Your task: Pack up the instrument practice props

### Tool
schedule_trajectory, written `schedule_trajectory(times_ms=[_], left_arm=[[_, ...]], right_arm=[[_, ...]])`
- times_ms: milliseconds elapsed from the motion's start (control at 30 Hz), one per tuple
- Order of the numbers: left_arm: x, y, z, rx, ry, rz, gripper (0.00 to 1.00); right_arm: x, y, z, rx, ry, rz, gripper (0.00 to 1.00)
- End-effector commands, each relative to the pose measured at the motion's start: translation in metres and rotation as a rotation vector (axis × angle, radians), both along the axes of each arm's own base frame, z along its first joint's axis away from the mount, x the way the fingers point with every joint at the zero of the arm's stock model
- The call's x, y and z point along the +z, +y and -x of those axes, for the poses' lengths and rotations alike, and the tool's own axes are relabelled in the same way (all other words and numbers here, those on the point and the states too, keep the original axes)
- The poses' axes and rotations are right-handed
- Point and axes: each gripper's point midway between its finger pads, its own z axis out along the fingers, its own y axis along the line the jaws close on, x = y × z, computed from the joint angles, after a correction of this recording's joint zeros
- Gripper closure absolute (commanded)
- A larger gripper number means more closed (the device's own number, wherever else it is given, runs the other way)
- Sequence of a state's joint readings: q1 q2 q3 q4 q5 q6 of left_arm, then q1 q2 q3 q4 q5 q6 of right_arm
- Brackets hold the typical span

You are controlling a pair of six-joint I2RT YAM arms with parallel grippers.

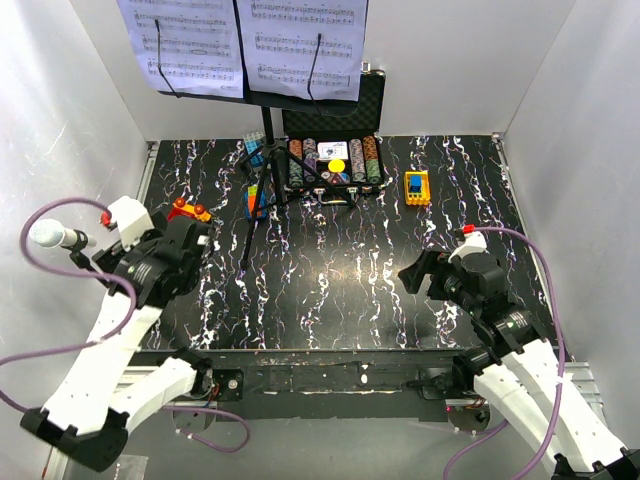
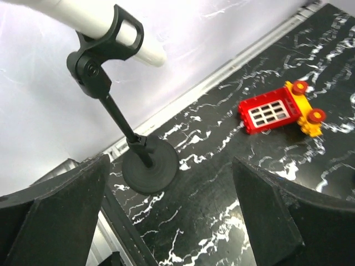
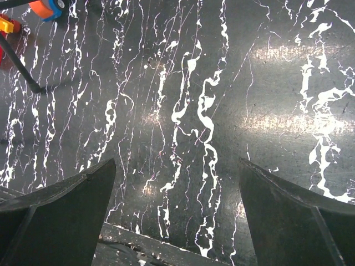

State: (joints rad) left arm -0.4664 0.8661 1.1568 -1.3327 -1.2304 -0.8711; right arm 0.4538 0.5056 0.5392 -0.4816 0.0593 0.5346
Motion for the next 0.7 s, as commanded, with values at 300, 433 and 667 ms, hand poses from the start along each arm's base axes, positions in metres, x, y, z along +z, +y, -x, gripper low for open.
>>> schedule_trajectory(times_ms=[300,433,667], left_arm=[[-0.026,0.031,-0.018,0.277,0.088,-0.090,0.05],[-0.027,0.034,-0.013,0.308,0.039,-0.072,0.05],[-0.036,0.034,-0.006,0.345,0.014,-0.031,0.07]], right_arm=[[0.006,0.003,-0.008,-0.007,-0.031,-0.010,0.02],[0.002,0.007,-0.010,0.003,-0.018,-0.015,0.02],[-0.003,0.015,-0.011,0.035,0.020,-0.023,0.02]])
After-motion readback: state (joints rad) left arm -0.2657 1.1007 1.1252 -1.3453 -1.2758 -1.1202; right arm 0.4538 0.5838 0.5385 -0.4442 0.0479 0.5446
